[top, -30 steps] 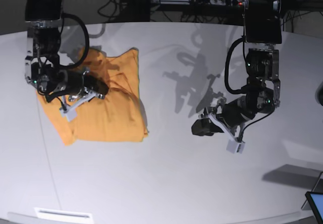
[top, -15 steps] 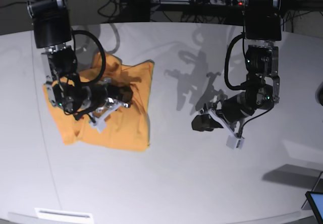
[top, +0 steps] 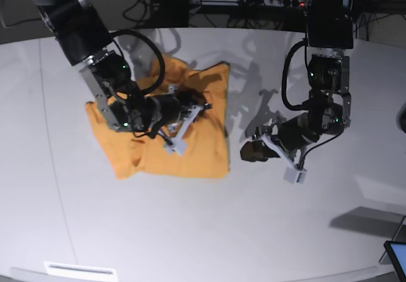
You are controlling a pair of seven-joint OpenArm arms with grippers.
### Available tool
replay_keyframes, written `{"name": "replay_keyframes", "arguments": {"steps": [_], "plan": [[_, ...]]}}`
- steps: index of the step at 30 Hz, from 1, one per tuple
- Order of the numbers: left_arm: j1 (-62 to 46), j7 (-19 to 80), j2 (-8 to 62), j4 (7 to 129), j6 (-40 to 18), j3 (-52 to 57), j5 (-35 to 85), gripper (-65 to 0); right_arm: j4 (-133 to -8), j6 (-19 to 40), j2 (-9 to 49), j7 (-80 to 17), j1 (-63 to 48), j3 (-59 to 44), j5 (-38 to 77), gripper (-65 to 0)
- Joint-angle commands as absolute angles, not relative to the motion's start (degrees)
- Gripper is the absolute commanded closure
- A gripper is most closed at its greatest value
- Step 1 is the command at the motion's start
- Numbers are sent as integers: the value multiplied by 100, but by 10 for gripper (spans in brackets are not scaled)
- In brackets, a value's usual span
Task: Fold the T-shirt properly
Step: 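Press and smooth the folded shirt with the right gripper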
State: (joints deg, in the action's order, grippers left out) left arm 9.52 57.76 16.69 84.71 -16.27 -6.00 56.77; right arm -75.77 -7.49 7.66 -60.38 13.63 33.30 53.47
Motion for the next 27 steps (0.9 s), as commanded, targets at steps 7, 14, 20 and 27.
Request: {"name": "replay_keyframes", "arguments": {"steps": [7,14,20,27], "plan": [[1059,5684,1727,8585,-1640,-558,5771,-218,-7538,-945,699,-6422,1323,3802,4945,-39],[1103,5675,1745,8602,-1640,-549,5745,-215,-7398,-945,813,-6273,1393,3020,4945,-39],[1244,5675,1877,8778,-1640,-549,5736,-215,-7512,-945,813,-6299,1385,2563,4945,-38],[1209,5684,1877,8884,-1640,-558,5736,-215,-8752,-1393,822,-6624,1393,2545,4945,-38]]}}
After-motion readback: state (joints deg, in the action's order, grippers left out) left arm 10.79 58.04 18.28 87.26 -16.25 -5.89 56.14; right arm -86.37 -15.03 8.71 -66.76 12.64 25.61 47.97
